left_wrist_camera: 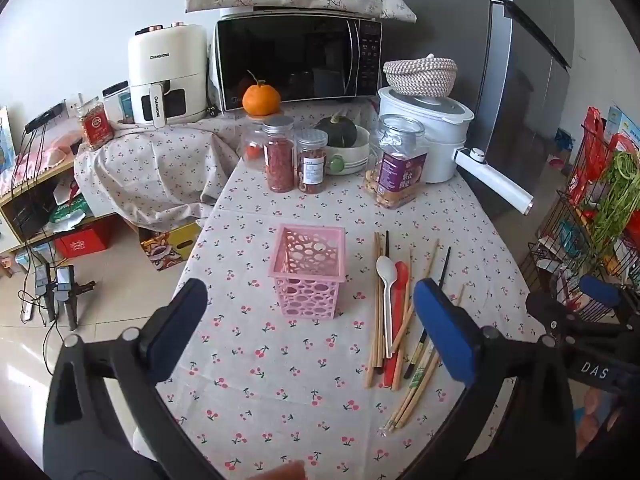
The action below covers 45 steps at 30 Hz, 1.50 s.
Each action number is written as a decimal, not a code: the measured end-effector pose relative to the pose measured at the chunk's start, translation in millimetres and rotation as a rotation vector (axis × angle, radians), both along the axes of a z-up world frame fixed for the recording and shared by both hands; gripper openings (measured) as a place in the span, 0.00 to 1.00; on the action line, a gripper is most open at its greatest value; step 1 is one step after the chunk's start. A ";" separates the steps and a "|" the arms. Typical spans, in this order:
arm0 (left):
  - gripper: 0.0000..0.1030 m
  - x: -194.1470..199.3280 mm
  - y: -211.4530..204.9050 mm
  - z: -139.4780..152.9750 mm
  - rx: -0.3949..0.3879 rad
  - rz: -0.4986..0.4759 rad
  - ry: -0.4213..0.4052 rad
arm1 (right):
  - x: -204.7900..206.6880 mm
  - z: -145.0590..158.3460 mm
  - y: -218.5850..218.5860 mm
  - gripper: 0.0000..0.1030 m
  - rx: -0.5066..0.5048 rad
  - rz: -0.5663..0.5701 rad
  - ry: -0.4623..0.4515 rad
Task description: Organize utensils
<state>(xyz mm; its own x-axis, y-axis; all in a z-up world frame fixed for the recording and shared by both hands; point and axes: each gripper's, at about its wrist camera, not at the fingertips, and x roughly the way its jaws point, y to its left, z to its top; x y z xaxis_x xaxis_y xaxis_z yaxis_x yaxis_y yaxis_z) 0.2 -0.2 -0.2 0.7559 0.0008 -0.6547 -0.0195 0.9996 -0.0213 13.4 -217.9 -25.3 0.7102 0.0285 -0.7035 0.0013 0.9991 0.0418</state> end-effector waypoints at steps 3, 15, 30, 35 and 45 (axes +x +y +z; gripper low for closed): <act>1.00 0.1 -0.8 -1.9 0.005 -0.015 0.019 | -2.2 0.5 -0.8 1.00 0.012 0.000 -0.020; 1.00 -3.8 -1.8 -3.1 0.007 -0.004 -0.019 | -6.0 2.4 -4.2 1.00 0.048 -0.033 -0.044; 1.00 -2.7 -2.5 -4.4 0.004 -0.004 -0.016 | -4.9 2.7 -2.3 1.00 0.055 -0.032 -0.042; 1.00 -2.8 -2.2 -4.9 0.008 -0.003 -0.012 | -5.4 2.7 -1.1 1.00 0.054 -0.025 -0.042; 1.00 -3.1 -3.9 -5.7 0.011 -0.001 -0.010 | -4.2 1.1 -1.0 1.00 0.064 -0.027 -0.040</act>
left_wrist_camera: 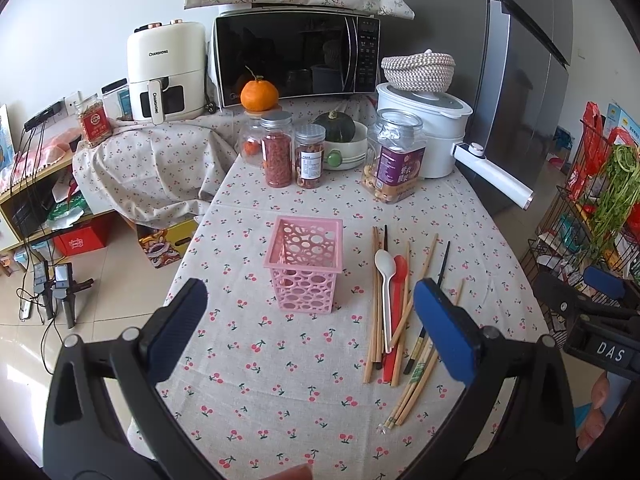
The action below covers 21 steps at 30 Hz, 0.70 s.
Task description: Organize utensils
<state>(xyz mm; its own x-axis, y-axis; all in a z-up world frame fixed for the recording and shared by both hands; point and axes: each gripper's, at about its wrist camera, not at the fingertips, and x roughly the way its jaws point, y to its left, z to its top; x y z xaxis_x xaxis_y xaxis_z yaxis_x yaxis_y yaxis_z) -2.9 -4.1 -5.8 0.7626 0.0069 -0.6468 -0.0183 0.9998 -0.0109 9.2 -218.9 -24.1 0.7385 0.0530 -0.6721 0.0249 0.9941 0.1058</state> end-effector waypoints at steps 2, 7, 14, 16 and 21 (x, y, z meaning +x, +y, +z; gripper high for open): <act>1.00 0.9 -0.8 0.0 0.007 0.001 0.001 | 1.0 -0.7 -0.9 1.00 0.003 -0.005 0.004; 1.00 0.3 -1.0 -2.5 0.010 0.010 -0.005 | -0.3 0.0 -1.8 1.00 0.013 -0.003 0.002; 1.00 -0.7 -0.8 -1.7 0.012 0.007 -0.006 | 0.2 -1.0 -0.4 1.00 0.010 -0.004 0.006; 1.00 -1.1 -0.4 -1.1 0.010 0.006 -0.007 | 0.2 -1.1 -0.5 1.00 0.011 -0.003 0.005; 1.00 -0.4 -1.9 -2.0 0.009 0.011 -0.006 | 1.0 -1.1 -1.8 1.00 0.014 -0.011 0.001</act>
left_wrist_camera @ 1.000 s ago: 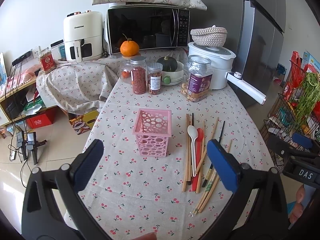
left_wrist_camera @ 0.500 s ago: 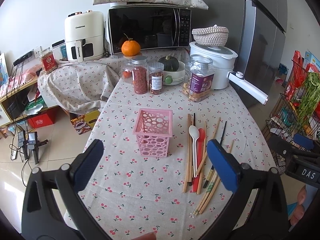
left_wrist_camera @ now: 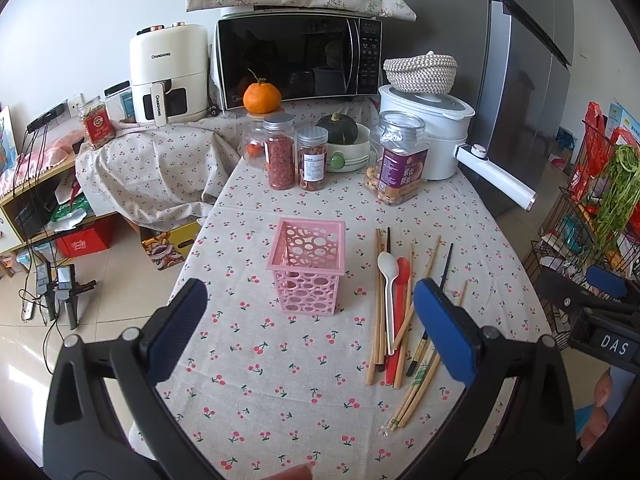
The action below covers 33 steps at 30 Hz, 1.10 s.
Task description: Organize utensils
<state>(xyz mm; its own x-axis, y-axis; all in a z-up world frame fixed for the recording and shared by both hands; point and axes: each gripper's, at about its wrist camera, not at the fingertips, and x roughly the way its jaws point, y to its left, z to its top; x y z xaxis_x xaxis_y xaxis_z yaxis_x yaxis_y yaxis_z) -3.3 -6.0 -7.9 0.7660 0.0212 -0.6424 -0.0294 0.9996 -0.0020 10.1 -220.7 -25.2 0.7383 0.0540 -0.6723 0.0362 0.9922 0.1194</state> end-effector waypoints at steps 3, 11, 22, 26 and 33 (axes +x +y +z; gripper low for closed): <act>1.00 0.1 -1.0 1.2 0.001 -0.002 -0.002 | -0.3 0.8 -0.8 1.00 -0.001 0.000 -0.003; 1.00 0.8 -2.2 2.9 0.002 -0.008 -0.003 | -1.8 1.5 -1.1 1.00 -0.006 0.002 -0.007; 1.00 0.1 -2.1 1.9 0.001 -0.008 -0.001 | -2.3 0.1 1.3 1.00 -0.006 0.007 0.001; 1.00 1.6 -4.1 2.0 0.001 -0.007 0.001 | -2.1 -0.2 1.9 1.00 -0.005 0.009 0.005; 1.00 -0.4 -3.1 1.5 0.002 -0.006 -0.001 | -2.0 -0.7 2.2 1.00 -0.004 0.009 0.008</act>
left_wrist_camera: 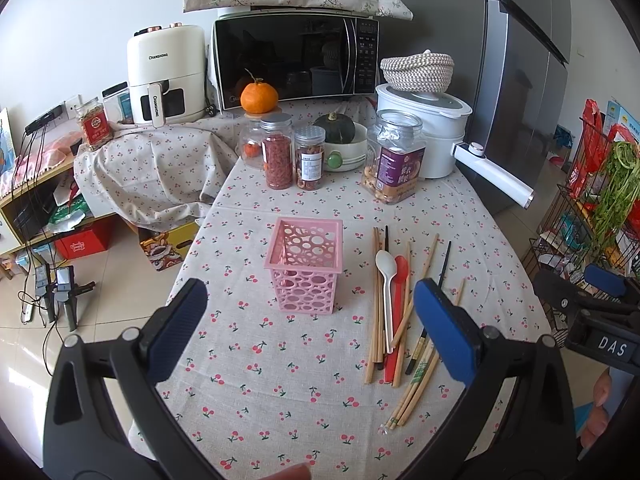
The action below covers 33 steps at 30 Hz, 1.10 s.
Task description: Organize utensils
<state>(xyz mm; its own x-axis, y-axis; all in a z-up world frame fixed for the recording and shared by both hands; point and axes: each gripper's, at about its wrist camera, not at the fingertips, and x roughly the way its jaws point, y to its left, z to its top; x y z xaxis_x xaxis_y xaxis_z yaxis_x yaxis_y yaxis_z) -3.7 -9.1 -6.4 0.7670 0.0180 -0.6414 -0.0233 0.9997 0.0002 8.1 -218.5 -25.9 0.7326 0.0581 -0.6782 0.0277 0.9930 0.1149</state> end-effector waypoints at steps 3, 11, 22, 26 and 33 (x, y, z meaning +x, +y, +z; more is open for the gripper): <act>1.00 0.7 -1.5 0.0 0.002 0.001 -0.001 | 0.2 -0.8 0.1 1.00 0.002 0.002 0.006; 1.00 2.9 0.0 -1.3 0.013 0.008 -0.010 | 6.6 -1.8 -7.7 1.00 0.011 -0.015 0.020; 1.00 16.8 3.6 -15.3 0.007 -0.019 0.038 | 12.7 2.8 -22.0 1.00 0.018 -0.037 0.021; 1.00 23.9 -3.4 -9.3 0.005 -0.064 0.047 | 19.7 3.5 -27.2 1.00 0.018 -0.027 0.041; 0.90 74.4 -48.1 -14.3 0.019 -0.280 0.225 | 61.7 -15.6 -54.4 0.92 0.107 -0.016 0.174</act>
